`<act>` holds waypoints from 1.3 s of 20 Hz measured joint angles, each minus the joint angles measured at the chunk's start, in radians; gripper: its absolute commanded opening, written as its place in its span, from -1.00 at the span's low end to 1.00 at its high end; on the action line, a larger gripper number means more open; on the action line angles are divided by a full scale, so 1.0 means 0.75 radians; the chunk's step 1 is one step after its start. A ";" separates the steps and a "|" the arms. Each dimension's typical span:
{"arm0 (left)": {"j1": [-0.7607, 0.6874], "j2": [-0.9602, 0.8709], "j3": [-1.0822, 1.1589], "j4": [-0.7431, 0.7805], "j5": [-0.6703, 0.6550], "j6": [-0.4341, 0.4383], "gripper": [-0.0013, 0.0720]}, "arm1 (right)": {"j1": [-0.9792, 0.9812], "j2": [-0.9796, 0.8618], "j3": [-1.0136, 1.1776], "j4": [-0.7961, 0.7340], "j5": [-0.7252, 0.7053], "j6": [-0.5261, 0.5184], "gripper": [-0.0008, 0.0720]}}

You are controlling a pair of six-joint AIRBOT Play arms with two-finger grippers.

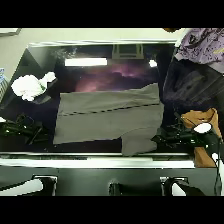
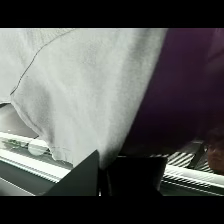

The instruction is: Fold the clothes and pants, and hang the long-sleeved shirts on hangers.

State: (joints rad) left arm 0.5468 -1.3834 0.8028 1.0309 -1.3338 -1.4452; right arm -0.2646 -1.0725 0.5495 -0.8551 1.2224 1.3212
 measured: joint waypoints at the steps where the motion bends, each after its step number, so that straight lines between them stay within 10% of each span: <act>1: 0.003 0.000 -0.030 -0.009 0.010 0.011 0.52 | 0.000 0.004 0.000 0.001 0.001 0.001 -0.90; 14: -0.054 -0.012 -0.104 -0.056 0.027 0.043 0.48 | 0.000 0.012 0.000 0.008 0.010 0.006 -0.90; 16: -0.081 -0.020 -0.104 -0.057 0.027 0.029 0.24 | 0.000 0.013 0.000 0.008 0.010 0.006 -0.90; 20: -0.108 -0.030 -0.106 -0.038 0.057 0.017 -0.91 | 0.000 0.022 0.004 0.007 0.006 0.008 -0.90; 26: -0.115 0.020 -0.105 -0.045 -0.014 0.007 -0.92 | 0.000 0.113 0.007 -0.029 0.010 0.068 -0.91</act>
State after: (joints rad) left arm 0.4603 -1.3685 0.7242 0.9970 -1.3441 -1.4403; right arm -0.2646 -0.9878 0.5549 -0.8768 1.2301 1.3720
